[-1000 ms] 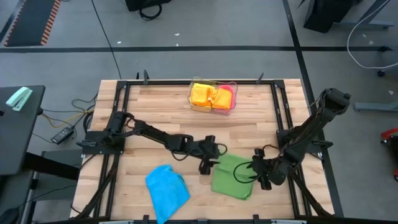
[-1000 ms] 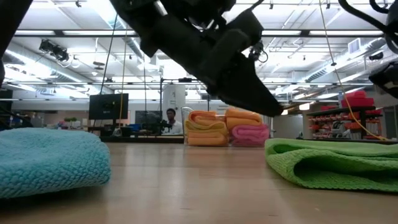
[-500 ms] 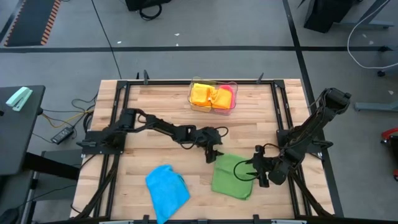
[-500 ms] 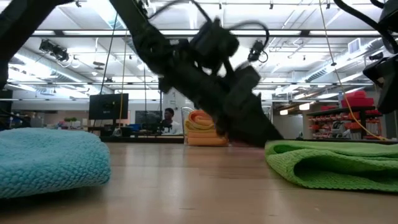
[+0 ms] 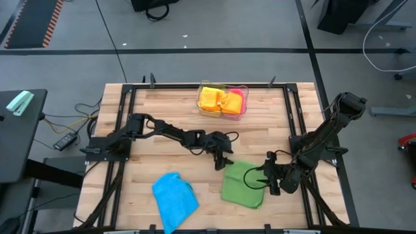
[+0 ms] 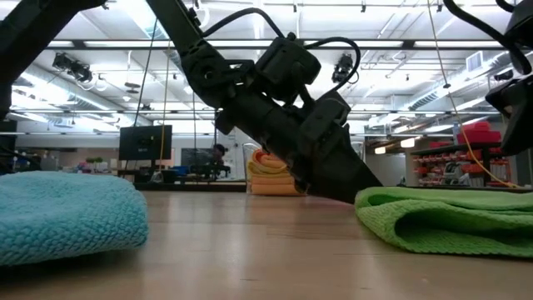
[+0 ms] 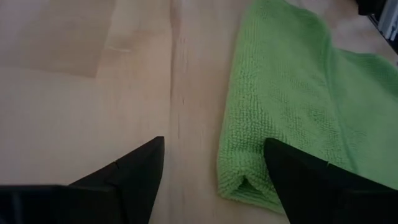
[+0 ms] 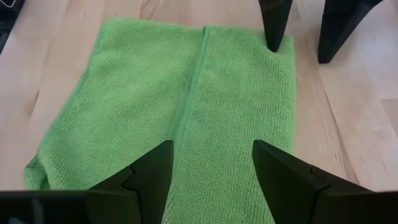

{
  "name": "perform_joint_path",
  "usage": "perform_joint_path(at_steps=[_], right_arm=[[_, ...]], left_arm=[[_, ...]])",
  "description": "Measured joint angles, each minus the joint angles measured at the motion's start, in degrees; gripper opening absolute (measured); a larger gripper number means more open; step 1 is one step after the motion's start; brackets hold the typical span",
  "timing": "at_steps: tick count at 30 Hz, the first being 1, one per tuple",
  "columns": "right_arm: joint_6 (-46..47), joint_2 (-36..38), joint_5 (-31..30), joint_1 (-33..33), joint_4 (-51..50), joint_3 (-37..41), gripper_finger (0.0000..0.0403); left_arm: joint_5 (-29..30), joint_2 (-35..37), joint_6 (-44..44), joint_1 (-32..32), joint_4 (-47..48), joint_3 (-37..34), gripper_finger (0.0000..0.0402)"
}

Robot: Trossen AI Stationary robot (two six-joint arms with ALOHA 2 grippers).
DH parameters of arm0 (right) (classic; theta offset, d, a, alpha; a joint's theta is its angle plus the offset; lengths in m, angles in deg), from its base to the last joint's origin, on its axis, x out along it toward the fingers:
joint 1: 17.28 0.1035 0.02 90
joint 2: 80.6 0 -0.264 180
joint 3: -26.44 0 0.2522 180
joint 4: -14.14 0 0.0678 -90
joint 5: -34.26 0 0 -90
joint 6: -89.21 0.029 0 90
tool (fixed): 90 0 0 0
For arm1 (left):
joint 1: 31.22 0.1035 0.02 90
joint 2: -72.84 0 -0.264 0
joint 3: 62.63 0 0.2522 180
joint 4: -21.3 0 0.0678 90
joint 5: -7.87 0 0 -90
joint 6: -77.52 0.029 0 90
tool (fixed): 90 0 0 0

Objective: Fold microfiber towels
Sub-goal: Fold the green microfiber cloth

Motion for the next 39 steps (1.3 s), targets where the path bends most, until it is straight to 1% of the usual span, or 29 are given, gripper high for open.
perform_joint_path(at_steps=[4, 7, 12, 14, 20, 26, 33, 39], right_arm=[[0.02, 0.00, 0.00, 0.00, 0.00, 0.00, 0.0229], [0.00, 0.00, 0.00, 0.00, 0.00, 0.00, 0.0229], [-0.03, 0.00, 0.00, 0.00, 0.00, 0.00, 0.0229], [-0.52, 0.00, 0.00, 0.00, 0.00, 0.00, 0.0229], [-0.56, 0.00, 0.02, 0.00, 0.00, 0.00, 0.0229], [-0.55, 0.00, 0.04, 0.02, 0.00, 0.02, 0.0229], [-0.55, 0.00, 0.02, 0.04, 0.00, 0.02, 0.0229], [-0.54, 0.00, -0.01, 0.05, 0.10, 0.04, 0.0229]], left_arm=[[-0.85, -0.02, 1.44, 0.00, 0.12, -0.02, 0.0286], [-3.85, -0.10, 2.84, 0.29, -0.05, -0.07, 0.0286], [-17.62, -0.37, 1.68, 1.20, -1.28, -0.24, 0.0286], [-20.39, -0.37, 1.69, 0.94, -1.49, -0.24, 0.0286], [-23.01, -0.37, 1.71, 0.66, -2.98, -0.26, 0.0286], [-23.04, -0.37, 1.18, 0.29, -3.20, -0.26, 0.0286], [-21.18, -0.28, -4.00, 0.07, -3.03, -0.21, 0.0286], [-19.10, -0.11, -2.83, -1.53, -1.91, -0.14, 0.0286]])
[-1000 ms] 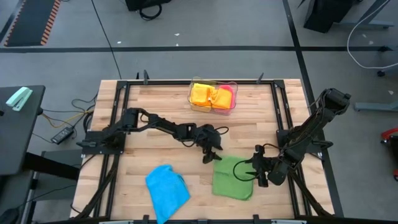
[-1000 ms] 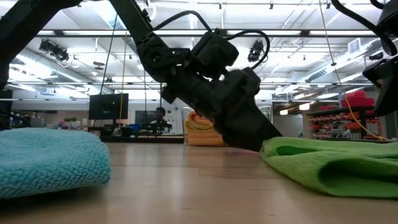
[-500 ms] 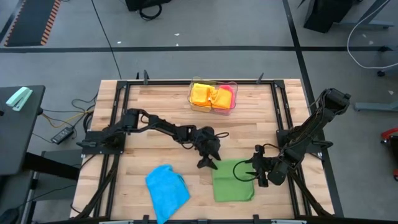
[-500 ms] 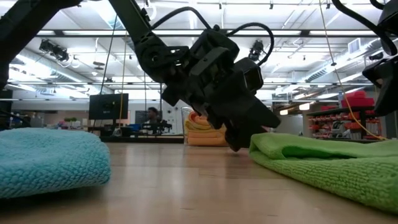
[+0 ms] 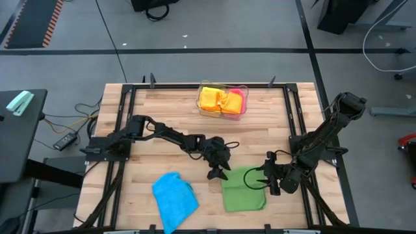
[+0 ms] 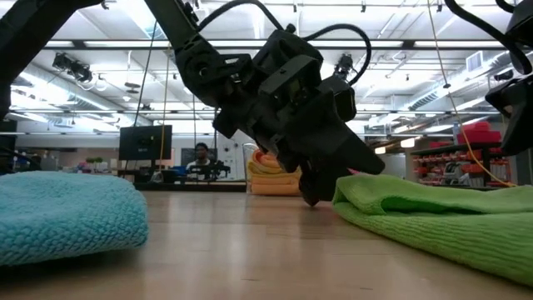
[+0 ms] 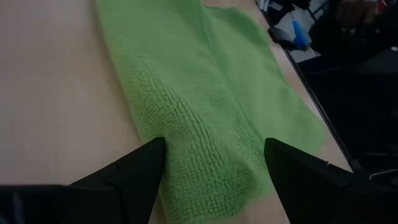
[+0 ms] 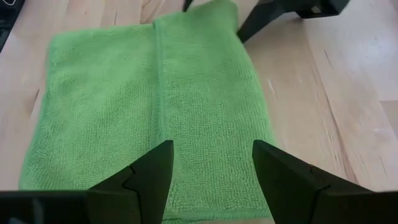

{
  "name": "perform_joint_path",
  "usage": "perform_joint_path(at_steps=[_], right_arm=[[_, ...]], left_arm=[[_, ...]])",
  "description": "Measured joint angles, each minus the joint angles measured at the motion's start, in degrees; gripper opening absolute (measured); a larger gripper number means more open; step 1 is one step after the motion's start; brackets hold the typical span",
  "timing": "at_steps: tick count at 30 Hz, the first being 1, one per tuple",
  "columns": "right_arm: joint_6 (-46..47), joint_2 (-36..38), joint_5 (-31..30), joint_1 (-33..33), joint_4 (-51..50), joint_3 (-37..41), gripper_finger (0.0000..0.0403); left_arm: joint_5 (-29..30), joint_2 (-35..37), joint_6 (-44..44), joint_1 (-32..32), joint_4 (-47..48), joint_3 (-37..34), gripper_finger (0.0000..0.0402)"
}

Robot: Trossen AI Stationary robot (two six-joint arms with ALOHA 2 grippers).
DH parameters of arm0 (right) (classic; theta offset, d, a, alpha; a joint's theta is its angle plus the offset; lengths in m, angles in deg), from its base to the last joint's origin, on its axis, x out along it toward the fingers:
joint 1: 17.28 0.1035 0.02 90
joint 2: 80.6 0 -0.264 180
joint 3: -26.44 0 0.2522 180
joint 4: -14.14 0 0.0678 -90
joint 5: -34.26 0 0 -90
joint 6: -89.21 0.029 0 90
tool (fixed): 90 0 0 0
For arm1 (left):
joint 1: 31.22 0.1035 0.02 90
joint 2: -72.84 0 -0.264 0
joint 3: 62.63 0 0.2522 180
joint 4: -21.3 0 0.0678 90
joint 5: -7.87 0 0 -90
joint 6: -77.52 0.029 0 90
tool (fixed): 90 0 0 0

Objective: Fold microfiber towels
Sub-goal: Fold the green microfiber cloth

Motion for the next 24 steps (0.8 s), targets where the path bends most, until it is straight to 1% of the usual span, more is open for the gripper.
perform_joint_path(at_steps=[5, 8, 10, 15, 19, 22, 24], right_arm=[[-0.84, -0.02, -0.14, 0.00, 0.98, 0.00, 0.0229], [-2.89, -0.02, -0.18, 0.00, 2.72, 0.00, 0.0229], [-4.04, -0.02, -0.17, 0.00, 3.83, 0.00, 0.0229], [-5.10, -0.09, -0.16, 0.00, 5.36, 0.00, 0.0229], [-6.11, -2.38, -0.16, 0.32, 7.78, 0.00, 0.0229], [-7.78, -5.11, -0.09, 0.38, 9.82, 0.00, 0.0229], [-8.15, -6.62, -0.18, 0.33, 10.40, 0.00, 0.0229]], left_arm=[[0.18, 0.82, 2.97, -0.08, -0.13, -0.08, 0.0286], [2.52, 2.19, 4.63, -0.06, 0.10, -0.06, 0.0286], [4.15, 2.59, 4.83, -0.06, 1.31, -0.06, 0.0286], [4.40, 2.62, 3.54, -0.08, 5.32, -0.06, 0.0286], [4.38, 2.81, 3.04, -0.32, 8.10, -0.06, 0.0286], [4.43, 4.08, 3.59, -0.67, 12.43, -0.08, 0.0286], [4.52, 4.89, 4.31, -0.93, 13.42, -0.06, 0.0286]])
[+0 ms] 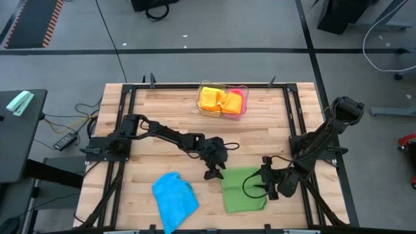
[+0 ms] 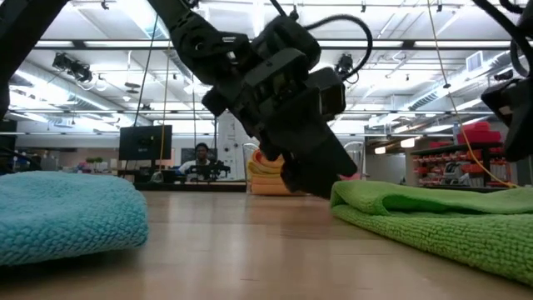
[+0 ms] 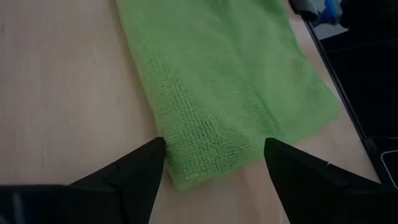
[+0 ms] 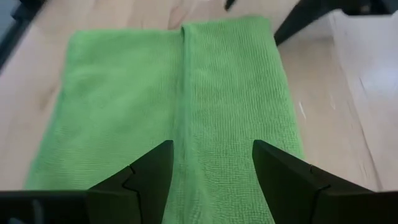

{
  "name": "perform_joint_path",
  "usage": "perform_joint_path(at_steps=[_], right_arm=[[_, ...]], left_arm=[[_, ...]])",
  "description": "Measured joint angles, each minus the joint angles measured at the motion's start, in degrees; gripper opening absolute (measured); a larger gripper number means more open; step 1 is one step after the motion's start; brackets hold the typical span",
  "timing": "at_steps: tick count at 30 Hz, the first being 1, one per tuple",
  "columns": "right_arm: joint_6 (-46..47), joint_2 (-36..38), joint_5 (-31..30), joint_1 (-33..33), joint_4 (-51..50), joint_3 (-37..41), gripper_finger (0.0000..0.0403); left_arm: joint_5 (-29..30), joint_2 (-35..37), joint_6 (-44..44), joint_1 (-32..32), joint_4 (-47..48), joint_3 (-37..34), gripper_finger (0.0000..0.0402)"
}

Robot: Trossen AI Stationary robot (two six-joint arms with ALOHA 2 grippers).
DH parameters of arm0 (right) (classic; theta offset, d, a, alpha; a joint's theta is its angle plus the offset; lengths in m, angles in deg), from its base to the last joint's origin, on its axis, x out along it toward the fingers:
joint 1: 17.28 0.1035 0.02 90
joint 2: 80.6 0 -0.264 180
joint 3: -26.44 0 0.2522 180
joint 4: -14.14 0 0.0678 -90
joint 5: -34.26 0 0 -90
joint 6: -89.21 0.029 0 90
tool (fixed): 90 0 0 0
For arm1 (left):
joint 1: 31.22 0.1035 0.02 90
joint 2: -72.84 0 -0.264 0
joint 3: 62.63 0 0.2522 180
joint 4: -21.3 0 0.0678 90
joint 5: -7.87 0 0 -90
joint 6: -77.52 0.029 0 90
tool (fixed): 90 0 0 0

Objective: Fold microfiber towels
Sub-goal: Fold the green microfiber cloth

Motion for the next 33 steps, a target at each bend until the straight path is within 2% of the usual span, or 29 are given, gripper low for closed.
perform_joint_path(at_steps=[7, 12, 33], right_arm=[[-2.10, -2.10, -1.07, 0.00, 0.08, 0.00, 0.0229], [-3.91, -2.10, -3.71, 0.00, 0.08, 0.00, 0.0229], [-3.57, -2.10, -4.28, 0.00, 0.08, 0.00, 0.0229]], left_arm=[[4.92, 0.62, -0.08, -0.41, 1.51, 0.00, 0.0286], [5.09, 0.47, -2.74, -0.52, 2.58, 0.01, 0.0286], [6.91, 0.32, -1.12, -2.01, 1.51, 0.02, 0.0286]])
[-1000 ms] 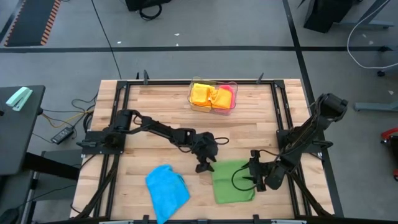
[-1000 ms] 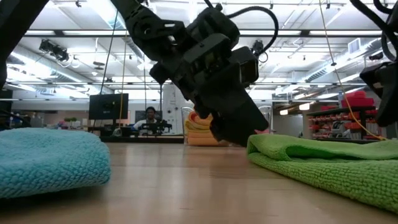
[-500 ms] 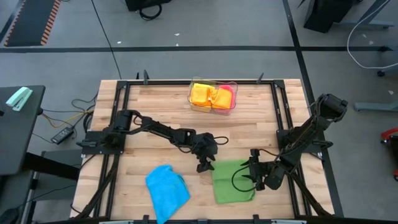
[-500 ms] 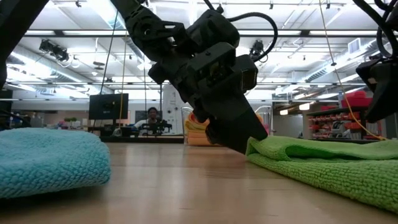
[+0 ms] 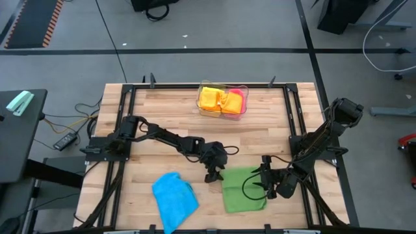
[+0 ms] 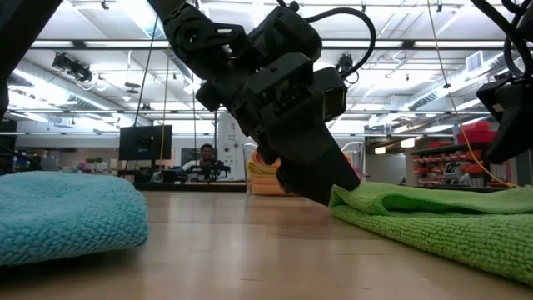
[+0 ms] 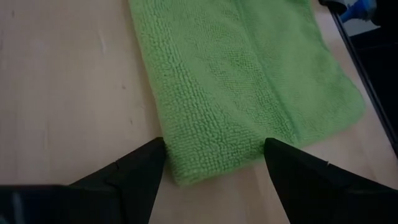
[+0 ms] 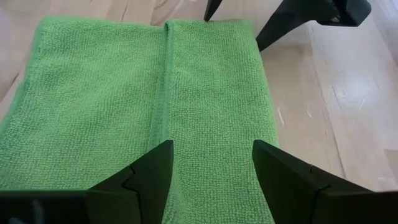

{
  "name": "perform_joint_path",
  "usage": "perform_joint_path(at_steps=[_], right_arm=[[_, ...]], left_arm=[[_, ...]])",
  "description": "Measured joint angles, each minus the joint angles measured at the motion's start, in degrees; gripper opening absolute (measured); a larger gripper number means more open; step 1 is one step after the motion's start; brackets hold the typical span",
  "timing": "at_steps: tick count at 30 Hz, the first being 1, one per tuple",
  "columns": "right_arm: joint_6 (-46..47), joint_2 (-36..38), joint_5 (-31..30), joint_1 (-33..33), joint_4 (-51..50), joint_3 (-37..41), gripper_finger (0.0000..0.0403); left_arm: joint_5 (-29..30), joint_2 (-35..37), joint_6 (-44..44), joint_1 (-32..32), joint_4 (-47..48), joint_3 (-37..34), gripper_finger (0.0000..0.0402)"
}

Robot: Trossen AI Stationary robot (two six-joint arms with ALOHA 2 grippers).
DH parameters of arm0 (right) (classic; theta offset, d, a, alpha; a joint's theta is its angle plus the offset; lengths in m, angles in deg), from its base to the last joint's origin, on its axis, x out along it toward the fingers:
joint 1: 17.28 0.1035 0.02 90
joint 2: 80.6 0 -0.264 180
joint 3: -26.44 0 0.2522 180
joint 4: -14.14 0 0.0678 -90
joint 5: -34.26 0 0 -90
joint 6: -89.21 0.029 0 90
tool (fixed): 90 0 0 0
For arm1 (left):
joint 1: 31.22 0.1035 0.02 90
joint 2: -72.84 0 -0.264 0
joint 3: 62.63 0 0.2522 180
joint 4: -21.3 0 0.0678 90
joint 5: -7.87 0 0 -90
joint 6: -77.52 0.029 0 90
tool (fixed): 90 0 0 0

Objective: Fold microfiber towels
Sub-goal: Fold the green microfiber cloth

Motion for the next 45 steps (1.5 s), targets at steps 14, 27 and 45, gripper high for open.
perform_joint_path(at_steps=[14, 27, 45], right_arm=[[2.85, 0.00, 2.90, 0.00, 0.99, -1.50, 0.0229], [-2.83, 0.00, 1.31, -0.44, 1.56, -2.52, 0.0229], [-1.73, 0.00, 1.53, -1.64, 2.47, -1.97, 0.0229]], left_arm=[[0.50, 0.00, -0.30, -0.31, 0.13, 0.00, 0.0274], [0.48, -0.02, 0.70, -0.35, 0.37, 0.00, 0.0178], [0.47, -0.07, 4.42, -0.33, 1.20, 0.00, 0.0065]])
